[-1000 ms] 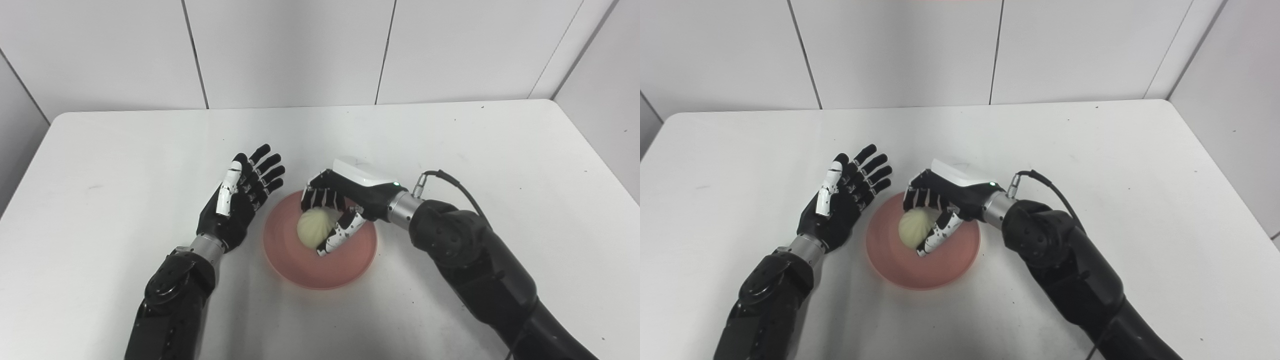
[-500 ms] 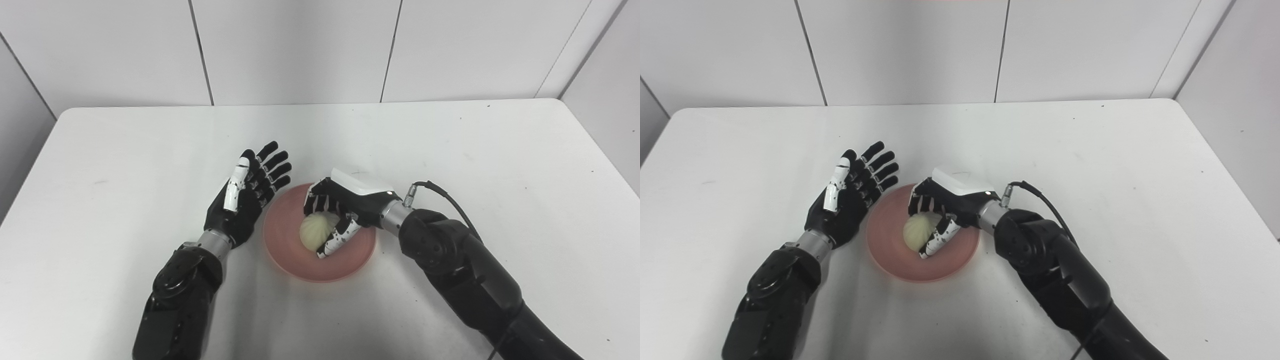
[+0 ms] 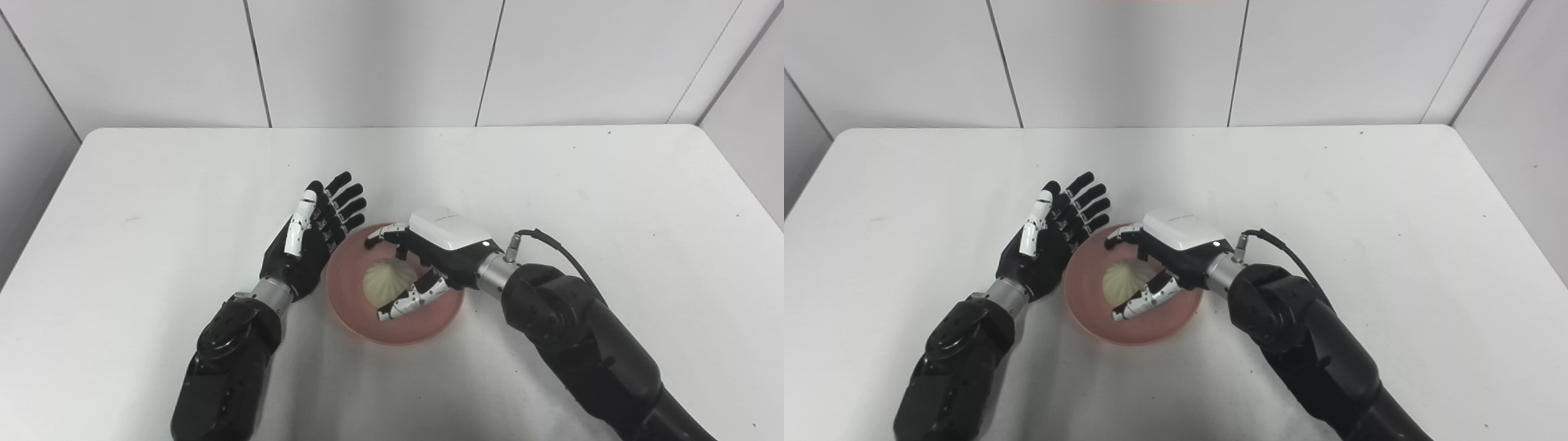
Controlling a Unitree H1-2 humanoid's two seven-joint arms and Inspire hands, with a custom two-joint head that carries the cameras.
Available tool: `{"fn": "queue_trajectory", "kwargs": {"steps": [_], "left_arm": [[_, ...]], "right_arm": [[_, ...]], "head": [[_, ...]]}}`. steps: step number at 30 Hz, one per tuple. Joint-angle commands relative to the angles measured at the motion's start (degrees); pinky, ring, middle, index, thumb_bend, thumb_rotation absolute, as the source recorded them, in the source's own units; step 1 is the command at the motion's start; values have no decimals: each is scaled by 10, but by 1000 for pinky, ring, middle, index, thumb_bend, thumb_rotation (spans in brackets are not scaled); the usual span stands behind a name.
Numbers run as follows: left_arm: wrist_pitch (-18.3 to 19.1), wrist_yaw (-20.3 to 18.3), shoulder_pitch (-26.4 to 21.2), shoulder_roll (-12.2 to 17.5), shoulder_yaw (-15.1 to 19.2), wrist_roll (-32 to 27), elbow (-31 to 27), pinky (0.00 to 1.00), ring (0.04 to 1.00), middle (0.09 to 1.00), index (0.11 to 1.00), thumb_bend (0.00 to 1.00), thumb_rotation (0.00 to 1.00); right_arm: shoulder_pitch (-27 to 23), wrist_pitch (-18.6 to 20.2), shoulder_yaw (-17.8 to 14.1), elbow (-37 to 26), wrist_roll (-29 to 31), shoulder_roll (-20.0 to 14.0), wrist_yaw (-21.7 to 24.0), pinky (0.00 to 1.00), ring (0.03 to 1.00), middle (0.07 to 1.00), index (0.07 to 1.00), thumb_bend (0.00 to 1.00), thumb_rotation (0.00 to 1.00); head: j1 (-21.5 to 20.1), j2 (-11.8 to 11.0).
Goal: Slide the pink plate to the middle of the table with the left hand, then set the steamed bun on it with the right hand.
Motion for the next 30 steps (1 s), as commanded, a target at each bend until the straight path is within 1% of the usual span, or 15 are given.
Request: {"fn": "queue_trajectory", "kwargs": {"steps": [1,3,6,11,16,18,21,22,23,24,25,27,28,29,30], "left_arm": [[62,19,26,1,-5,18,20,920,914,910,894,415,1000],[63,19,26,1,-4,17,20,921,912,909,895,414,1000],[65,19,26,0,-3,15,20,924,913,909,893,416,1000],[58,18,24,0,-5,19,23,927,917,910,891,416,1000],[49,15,23,1,-5,20,28,915,923,915,899,410,1000],[49,15,24,0,-4,18,27,909,921,915,900,412,1000],[48,16,24,-2,1,13,28,904,913,910,894,410,1000],[48,16,25,-2,3,11,28,904,912,909,893,410,1000],[48,16,26,-3,5,10,27,905,910,907,890,412,1000],[48,16,27,-2,7,9,26,912,909,907,891,415,1000],[48,16,30,-1,7,10,21,921,913,913,899,417,1000],[53,19,38,-1,10,10,7,923,912,916,907,415,1000],[53,21,43,-1,13,10,0,923,904,911,907,412,1000],[50,23,48,0,13,14,-7,919,899,909,909,416,1000],[44,23,52,2,13,19,-11,919,899,909,909,417,1000]], "right_arm": [[-29,17,-10,-35,-9,-3,23,456,692,884,898,867,677],[-32,23,-14,-48,-13,-4,37,467,706,896,907,885,701],[-35,23,-23,-57,-13,-2,47,467,695,898,906,894,715],[-39,25,-41,-68,-6,3,53,481,690,891,904,891,722],[-43,38,-58,-88,-6,9,65,452,686,887,906,874,708],[-43,41,-66,-95,-2,9,67,452,682,883,910,863,705],[-39,39,-82,-101,9,12,57,469,691,874,913,871,714],[-34,34,-90,-100,14,15,45,471,692,872,912,872,714],[-27,26,-99,-98,21,19,28,494,705,873,928,847,737],[-18,13,-109,-93,30,24,5,495,697,856,917,845,711],[-6,-5,-121,-87,41,31,-26,511,697,858,939,821,784],[22,-37,-147,-69,68,52,-87,501,665,821,913,819,769],[34,-51,-158,-59,81,62,-113,521,679,824,918,805,784],[47,-69,-169,-46,98,72,-140,568,720,844,929,793,814],[58,-87,-178,-31,112,81,-164,575,726,847,930,791,819]], "head": [[1,0],[1,0],[1,0],[3,0],[3,-2],[3,-2],[4,-5],[4,-6],[5,-7],[5,-9],[5,-9],[5,-12],[6,-16],[6,-16],[7,-21]]}}
